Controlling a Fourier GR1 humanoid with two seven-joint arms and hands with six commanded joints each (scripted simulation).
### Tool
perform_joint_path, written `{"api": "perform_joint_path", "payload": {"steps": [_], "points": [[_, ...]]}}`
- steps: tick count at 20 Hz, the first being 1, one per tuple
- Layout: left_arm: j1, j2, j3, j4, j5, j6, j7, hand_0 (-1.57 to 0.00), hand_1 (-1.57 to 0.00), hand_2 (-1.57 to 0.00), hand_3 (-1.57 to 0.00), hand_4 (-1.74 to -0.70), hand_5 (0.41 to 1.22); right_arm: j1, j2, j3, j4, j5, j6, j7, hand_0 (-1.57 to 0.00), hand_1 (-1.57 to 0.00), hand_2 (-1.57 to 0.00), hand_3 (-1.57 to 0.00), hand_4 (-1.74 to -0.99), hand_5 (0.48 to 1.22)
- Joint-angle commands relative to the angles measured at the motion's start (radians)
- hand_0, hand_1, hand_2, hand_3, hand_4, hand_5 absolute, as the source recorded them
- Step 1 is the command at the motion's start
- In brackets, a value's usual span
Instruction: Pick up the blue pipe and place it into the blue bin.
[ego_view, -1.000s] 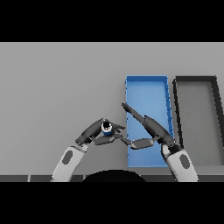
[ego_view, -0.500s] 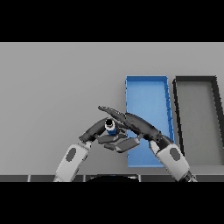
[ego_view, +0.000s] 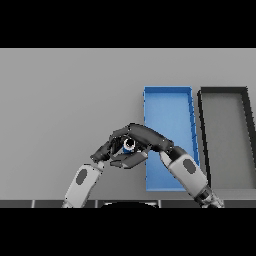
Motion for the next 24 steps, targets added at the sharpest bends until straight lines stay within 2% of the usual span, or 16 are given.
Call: {"api": "perform_joint_path", "payload": {"steps": [1, 2, 3, 5, 8, 9, 11, 15, 16, 17, 18, 20, 21, 24], "points": [[0.005, 0.002, 0.002, -0.007, -0.002, 0.007, 0.002, -1.57, -1.57, -1.57, -1.57, -1.64, 1.221, 0.002, 0.008, 0.003, 0.001, -0.004, -0.007, 0.000, -1.01, -1.02, -1.04, -0.87, -1.514, 0.550], [0.011, -0.002, -0.003, -0.009, 0.006, 0.004, -0.011, -1.57, -1.57, -1.57, -1.51, -1.66, 1.221, 0.003, 0.020, 0.014, 0.010, -0.006, -0.012, 0.002, -1.13, -1.13, -1.15, -0.95, -1.551, 0.596], [0.014, -0.012, 0.003, -0.001, 0.029, -0.003, -0.025, -1.57, -1.57, -1.57, -1.52, -1.68, 1.221, 0.010, 0.025, 0.012, 0.005, -0.025, -0.018, 0.017, -1.22, -1.22, -1.23, -1.02, -1.581, 0.650], [0.018, -0.019, 0.009, 0.009, 0.054, -0.018, -0.062, -1.57, -1.57, -1.57, -1.50, -1.70, 1.221, 0.003, 0.040, 0.023, 0.023, -0.034, -0.035, 0.007, -1.34, -1.34, -1.35, -1.19, -1.628, 0.856], [0.015, -0.024, 0.011, -0.003, 0.061, -0.022, -0.042, -1.57, -1.57, -1.57, -1.44, -1.72, 1.221, 0.000, 0.016, 0.036, 0.021, -0.022, -0.040, -0.036, -1.45, -1.45, -1.46, -1.36, -1.680, 1.034], [0.006, -0.024, 0.015, -0.009, 0.054, -0.018, -0.031, -1.57, -1.57, -1.57, -1.44, -1.72, 1.221, 0.007, 0.008, 0.042, 0.012, -0.023, -0.042, -0.066, -1.48, -1.48, -1.48, -1.40, -1.692, 1.071], [-0.001, -0.024, 0.015, 0.002, 0.043, -0.013, -0.048, -1.57, -1.57, -1.57, -1.43, -1.73, 1.221, 0.007, 0.011, 0.063, 0.015, -0.007, -0.060, -0.078, -1.51, -1.51, -1.51, -1.46, -1.710, 1.125], [0.001, -0.009, 0.018, -0.014, 0.034, 0.001, -0.043, -1.57, -1.57, -1.57, -1.42, -1.73, 1.221, 0.013, 0.027, 0.059, 0.019, 0.002, -0.101, -0.096, -1.55, -1.55, -1.55, -1.53, -1.728, 1.182], [0.007, 0.002, 0.010, -0.019, 0.006, 0.017, -0.075, -1.57, -1.57, -1.57, -1.45, -1.72, 1.221, 0.016, 0.023, 0.061, 0.010, 0.008, -0.107, -0.092, -1.55, -1.55, -1.55, -1.54, -1.731, 1.190], [0.004, 0.002, 0.006, -0.013, -0.024, 0.032, -0.091, -1.46, -1.34, -1.29, -1.17, -1.60, 1.221, 0.021, 0.021, 0.069, 0.003, 0.026, -0.117, -0.100, -1.56, -1.56, -1.56, -1.54, -1.733, 1.196], [0.003, 0.014, 0.007, -0.016, -0.024, 0.008, -0.087, -1.17, -1.07, -1.03, -0.93, -1.47, 1.221, 0.026, 0.020, 0.074, 0.002, 0.030, -0.124, -0.113, -1.56, -1.56, -1.56, -1.55, -1.734, 1.201], [0.006, 0.036, 0.008, -0.012, -0.029, -0.054, -0.099, -0.75, -0.69, -0.66, -0.60, -1.28, 1.221, 0.022, 0.027, 0.081, 0.004, 0.023, -0.131, -0.081, -1.56, -1.56, -1.56, -1.56, -1.737, 1.208], [0.001, 0.032, 0.010, -0.013, -0.050, -0.061, -0.073, -0.60, -0.55, -0.53, -0.48, -1.21, 1.221, 0.016, 0.027, 0.077, 0.000, 0.026, -0.133, -0.051, -1.56, -1.56, -1.56, -1.56, -1.738, 1.211], [-0.006, 0.014, 0.022, -0.007, -0.078, -0.061, -0.025, -0.31, -0.28, -0.27, -0.24, -1.05, 0.938, 0.019, 0.041, 0.080, -0.008, 0.050, -0.131, -0.011, -1.57, -1.57, -1.57, -1.56, -1.739, 1.216]]}}
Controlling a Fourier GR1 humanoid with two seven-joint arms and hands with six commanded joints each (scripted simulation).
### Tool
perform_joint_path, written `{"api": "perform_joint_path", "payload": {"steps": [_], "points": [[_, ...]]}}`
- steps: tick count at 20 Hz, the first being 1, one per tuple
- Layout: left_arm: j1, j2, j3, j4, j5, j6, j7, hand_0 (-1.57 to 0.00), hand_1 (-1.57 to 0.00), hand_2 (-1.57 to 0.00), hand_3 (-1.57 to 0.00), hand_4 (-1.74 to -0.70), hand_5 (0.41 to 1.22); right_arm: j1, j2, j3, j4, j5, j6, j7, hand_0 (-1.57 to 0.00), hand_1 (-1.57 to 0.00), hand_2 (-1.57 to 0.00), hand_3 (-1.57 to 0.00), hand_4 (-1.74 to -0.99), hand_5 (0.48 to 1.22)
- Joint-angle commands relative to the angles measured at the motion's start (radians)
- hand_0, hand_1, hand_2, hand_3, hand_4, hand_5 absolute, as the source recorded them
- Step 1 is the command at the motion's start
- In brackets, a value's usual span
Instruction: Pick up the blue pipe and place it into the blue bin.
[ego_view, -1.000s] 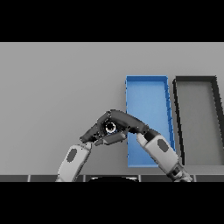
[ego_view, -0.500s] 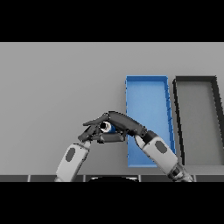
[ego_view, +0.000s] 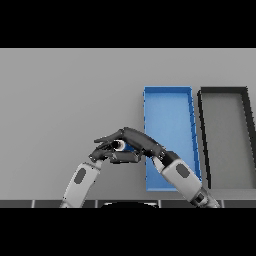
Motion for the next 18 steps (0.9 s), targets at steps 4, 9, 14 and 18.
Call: {"api": "perform_joint_path", "payload": {"steps": [4, 9, 14, 18], "points": [[0.010, -0.001, 0.016, -0.008, 0.035, -0.004, 0.061, -0.12, -0.11, -0.11, -0.10, -0.97, 0.647, 0.011, 0.010, -0.004, -0.009, 0.027, 0.011, -0.036, -1.57, -1.57, -1.57, -1.57, -1.740, 1.219], [0.039, 0.008, 0.001, -0.016, 0.005, 0.024, 0.040, -0.04, -0.04, -0.04, -0.03, -0.94, 0.495, 0.020, 0.050, -0.046, -0.009, -0.030, 0.019, -0.009, -1.57, -1.57, -1.57, -1.57, -1.741, 1.220], [0.032, 0.007, -0.004, 0.008, -0.001, 0.016, 0.072, -0.01, -0.01, -0.01, -0.01, -0.91, 0.464, -0.076, 0.079, -0.157, -0.050, -0.207, -0.030, 0.103, -1.57, -1.57, -1.57, -1.57, -1.741, 1.221], [0.007, 0.008, 0.013, 0.006, 0.017, 0.008, 0.108, 0.00, 0.00, 0.00, 0.00, -0.91, 0.441, -0.301, 0.024, -0.267, 0.003, -0.375, -0.089, 0.138, -1.57, -1.57, -1.57, -1.57, -1.741, 1.221]]}}
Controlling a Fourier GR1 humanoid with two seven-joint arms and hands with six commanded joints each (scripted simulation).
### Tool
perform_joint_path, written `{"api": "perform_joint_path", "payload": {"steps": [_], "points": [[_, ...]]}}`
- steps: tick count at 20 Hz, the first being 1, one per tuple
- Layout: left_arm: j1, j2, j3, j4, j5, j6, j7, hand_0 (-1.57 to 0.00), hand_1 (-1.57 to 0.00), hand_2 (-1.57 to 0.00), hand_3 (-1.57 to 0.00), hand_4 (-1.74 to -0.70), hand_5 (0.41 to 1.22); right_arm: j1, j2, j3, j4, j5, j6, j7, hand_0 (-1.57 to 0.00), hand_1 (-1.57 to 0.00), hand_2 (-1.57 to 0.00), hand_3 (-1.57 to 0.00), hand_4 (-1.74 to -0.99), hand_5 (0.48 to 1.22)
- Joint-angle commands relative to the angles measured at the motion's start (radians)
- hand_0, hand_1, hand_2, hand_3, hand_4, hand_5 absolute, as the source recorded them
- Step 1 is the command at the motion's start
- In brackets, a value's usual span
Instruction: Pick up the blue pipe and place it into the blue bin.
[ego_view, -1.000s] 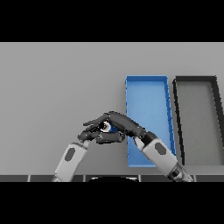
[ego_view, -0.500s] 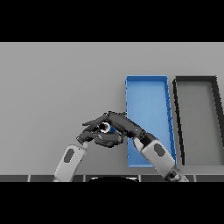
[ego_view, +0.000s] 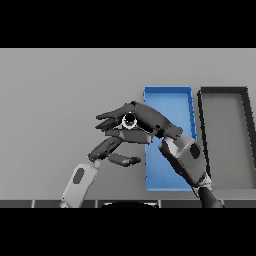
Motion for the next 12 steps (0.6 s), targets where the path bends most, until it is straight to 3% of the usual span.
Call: {"api": "perform_joint_path", "payload": {"steps": [1, 3, 6, 8, 12], "points": [[0.016, -0.001, -0.006, -0.008, 0.005, -0.005, -0.004, 0.00, 0.00, 0.00, 0.00, -0.91, 0.437, -0.039, -0.014, -0.037, 0.011, -0.036, -0.005, -0.002, -1.57, -1.57, -1.57, -1.57, -1.741, 1.221], [0.020, -0.001, -0.010, -0.008, -0.006, 0.001, 0.010, 0.00, 0.00, 0.00, 0.00, -0.90, 0.433, -0.121, -0.056, -0.114, 0.028, -0.015, -0.062, -0.035, -1.57, -1.57, -1.57, -1.57, -1.741, 1.221], [0.021, 0.008, -0.009, -0.005, -0.017, 0.003, 0.000, 0.00, 0.00, 0.00, 0.00, -0.89, 0.428, -0.193, -0.135, -0.196, 0.104, 0.044, -0.104, -0.001, -1.57, -1.57, -1.57, -1.57, -1.741, 1.221], [0.008, 0.006, 0.001, -0.009, 0.001, -0.005, 0.013, 0.00, 0.00, 0.00, 0.00, -0.89, 0.421, -0.205, -0.176, -0.257, 0.168, 0.055, -0.104, 0.007, -1.57, -1.57, -1.57, -1.57, -1.741, 1.221], [0.021, 0.020, -0.006, -0.023, -0.016, 0.001, -0.019, 0.00, 0.00, 0.00, 0.00, -0.88, 0.412, -0.123, -0.252, -0.337, 0.242, 0.104, -0.053, -0.008, -1.57, -1.57, -1.57, -1.57, -1.741, 1.221]]}}
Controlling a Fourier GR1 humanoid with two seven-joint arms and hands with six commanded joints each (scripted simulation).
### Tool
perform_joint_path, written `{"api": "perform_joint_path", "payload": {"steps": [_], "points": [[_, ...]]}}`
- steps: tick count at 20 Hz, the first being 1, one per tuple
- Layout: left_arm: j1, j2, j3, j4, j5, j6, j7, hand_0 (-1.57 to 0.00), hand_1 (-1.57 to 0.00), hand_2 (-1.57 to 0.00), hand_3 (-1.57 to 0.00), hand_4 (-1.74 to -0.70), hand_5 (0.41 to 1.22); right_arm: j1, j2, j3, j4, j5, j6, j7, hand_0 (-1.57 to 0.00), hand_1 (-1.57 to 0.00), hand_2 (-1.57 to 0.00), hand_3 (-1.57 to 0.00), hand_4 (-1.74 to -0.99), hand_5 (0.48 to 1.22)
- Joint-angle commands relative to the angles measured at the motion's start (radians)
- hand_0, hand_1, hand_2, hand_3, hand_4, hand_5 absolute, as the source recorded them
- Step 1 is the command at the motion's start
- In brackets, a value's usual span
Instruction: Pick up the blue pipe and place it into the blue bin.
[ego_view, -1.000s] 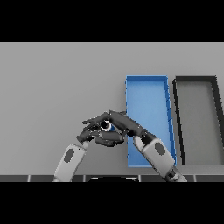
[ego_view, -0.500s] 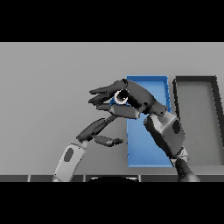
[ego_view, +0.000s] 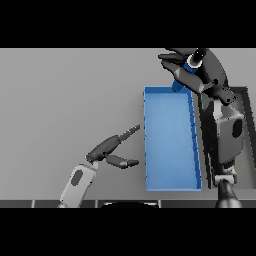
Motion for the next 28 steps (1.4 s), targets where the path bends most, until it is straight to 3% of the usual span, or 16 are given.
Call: {"api": "perform_joint_path", "payload": {"steps": [1, 6, 9, 14, 17, 18, 19, 22, 23, 25, 27, 28], "points": [[0.002, 0.005, 0.002, 0.001, -0.003, 0.001, 0.001, 0.00, 0.00, 0.00, 0.00, -0.87, 0.413, 0.036, -0.009, -0.021, -0.003, -0.010, 0.006, 0.007, -1.57, -1.57, -1.57, -1.57, -1.741, 1.221], [-0.012, -0.004, 0.001, 0.008, 0.000, -0.001, 0.026, 0.00, 0.00, 0.00, 0.00, -0.87, 0.420, 0.244, -0.007, -0.029, -0.052, 0.015, -0.018, 0.012, -1.57, -1.57, -1.57, -1.57, -1.741, 1.221], [0.022, -0.011, -0.014, 0.009, -0.004, 0.003, 0.005, 0.00, 0.00, 0.00, 0.00, -0.88, 0.422, 0.390, -0.014, -0.005, -0.091, 0.025, -0.046, 0.012, -1.57, -1.57, -1.57, -1.57, -1.741, 1.221], [0.031, 0.002, -0.008, -0.006, 0.001, 0.002, 0.010, 0.00, 0.00, 0.00, 0.00, -0.88, 0.427, 0.603, -0.118, 0.113, -0.147, -0.008, -0.216, 0.012, -1.57, -1.57, -1.57, -1.57, -1.741, 1.221], [0.036, -0.003, -0.017, -0.014, -0.002, 0.002, 0.020, 0.00, 0.00, 0.00, 0.00, -0.89, 0.422, 0.661, -0.216, 0.247, -0.141, -0.046, -0.392, 0.012, -1.57, -1.57, -1.57, -1.52, -1.741, 1.221], [0.042, -0.001, -0.022, -0.020, -0.002, -0.001, 0.013, 0.00, 0.00, 0.00, 0.00, -0.89, 0.420, 0.656, -0.248, 0.289, -0.130, -0.061, -0.437, 0.012, -1.57, -1.57, -1.57, -1.26, -1.741, 1.221], [0.027, -0.007, -0.020, -0.022, 0.000, 0.001, 0.025, 0.00, 0.00, 0.00, 0.00, -0.89, 0.420, 0.661, -0.298, 0.337, -0.121, -0.082, -0.480, 0.012, -1.57, -1.57, -1.57, -1.13, -1.741, 1.221], [0.033, -0.003, -0.023, -0.020, -0.005, 0.000, 0.025, 0.00, 0.00, 0.00, 0.00, -0.88, 0.421, 0.652, -0.346, 0.420, -0.113, -0.069, -0.577, -0.004, -1.57, -1.55, -1.57, -0.85, -1.741, 1.221], [0.028, 0.004, -0.013, -0.018, -0.003, 0.002, 0.026, 0.00, 0.00, 0.00, 0.00, -0.88, 0.421, 0.640, -0.357, 0.438, -0.098, -0.068, -0.593, -0.006, -1.46, -1.34, -1.34, -0.79, -1.678, 1.221], [0.020, 0.003, -0.014, -0.014, -0.003, 0.000, 0.026, 0.00, 0.00, 0.00, 0.00, -0.88, 0.422, 0.613, -0.392, 0.492, -0.059, -0.089, -0.616, -0.010, -0.94, -0.85, -0.86, -0.50, -1.503, 1.221], [0.033, 0.005, -0.016, -0.026, 0.003, -0.003, 0.024, 0.00, 0.00, 0.00, 0.00, -0.88, 0.427, 0.598, -0.454, 0.580, -0.026, -0.162, -0.611, 0.012, -0.60, -0.55, -0.55, -0.32, -1.337, 1.221], [0.035, 0.006, -0.016, -0.025, 0.002, -0.001, 0.022, 0.00, 0.00, 0.00, 0.00, -0.88, 0.428, 0.580, -0.499, 0.640, -0.005, -0.210, -0.610, 0.012, -0.48, -0.44, -0.44, -0.26, -1.275, 1.186]]}}
